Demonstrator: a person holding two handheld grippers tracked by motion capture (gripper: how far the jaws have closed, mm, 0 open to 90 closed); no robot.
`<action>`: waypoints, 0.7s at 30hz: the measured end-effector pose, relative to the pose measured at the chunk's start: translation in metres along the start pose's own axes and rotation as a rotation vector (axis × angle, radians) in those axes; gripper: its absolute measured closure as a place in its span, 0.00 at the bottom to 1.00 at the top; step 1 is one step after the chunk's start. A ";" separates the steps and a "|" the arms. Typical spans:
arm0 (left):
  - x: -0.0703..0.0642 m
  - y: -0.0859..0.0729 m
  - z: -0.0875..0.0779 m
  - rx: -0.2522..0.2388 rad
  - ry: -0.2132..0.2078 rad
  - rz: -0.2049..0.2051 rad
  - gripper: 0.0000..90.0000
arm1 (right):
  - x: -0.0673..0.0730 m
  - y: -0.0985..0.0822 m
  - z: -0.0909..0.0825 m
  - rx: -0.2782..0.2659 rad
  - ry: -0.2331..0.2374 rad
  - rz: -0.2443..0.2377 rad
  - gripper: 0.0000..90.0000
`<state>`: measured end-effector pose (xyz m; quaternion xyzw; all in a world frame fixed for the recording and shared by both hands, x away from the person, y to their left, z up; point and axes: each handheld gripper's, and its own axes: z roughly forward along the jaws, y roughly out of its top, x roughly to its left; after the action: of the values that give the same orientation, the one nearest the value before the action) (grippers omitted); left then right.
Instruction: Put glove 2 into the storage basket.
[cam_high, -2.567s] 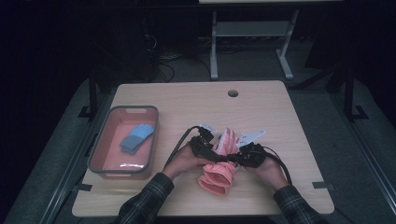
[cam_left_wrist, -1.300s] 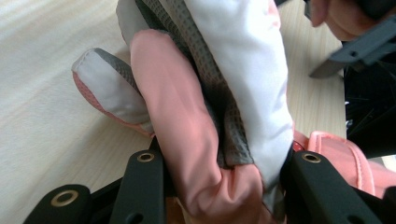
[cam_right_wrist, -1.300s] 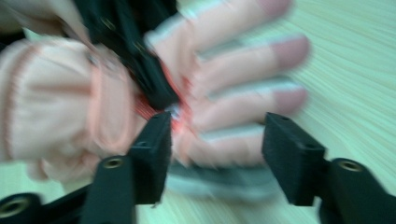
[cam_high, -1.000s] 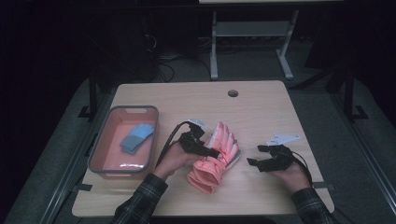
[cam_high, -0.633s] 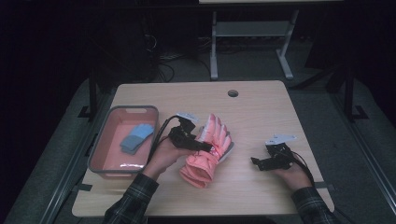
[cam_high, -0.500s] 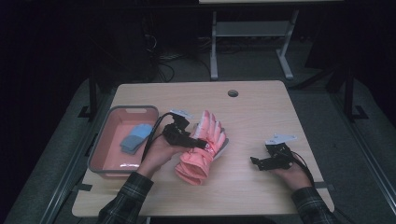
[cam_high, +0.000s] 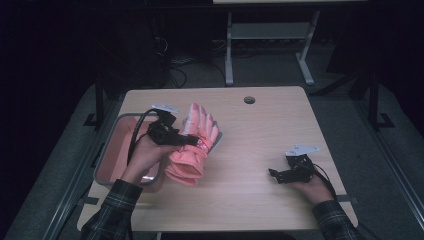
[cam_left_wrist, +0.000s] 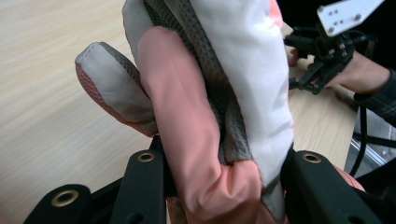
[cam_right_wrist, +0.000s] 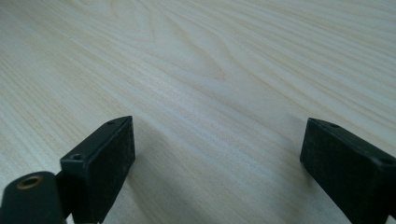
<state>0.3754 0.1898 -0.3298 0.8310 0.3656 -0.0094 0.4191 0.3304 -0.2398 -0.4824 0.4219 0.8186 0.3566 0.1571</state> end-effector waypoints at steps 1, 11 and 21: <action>0.002 0.000 -0.005 -0.004 0.009 -0.005 0.67 | 0.000 0.000 0.000 0.000 -0.001 0.004 0.11; 0.025 -0.008 -0.056 -0.046 0.091 -0.050 0.67 | 0.000 0.000 0.000 0.000 -0.001 0.004 0.11; 0.060 -0.027 -0.101 -0.079 0.200 -0.132 0.67 | 0.000 0.000 0.000 -0.002 -0.001 0.006 0.11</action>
<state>0.3739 0.3073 -0.3020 0.7848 0.4594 0.0603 0.4115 0.3299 -0.2396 -0.4825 0.4245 0.8169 0.3576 0.1567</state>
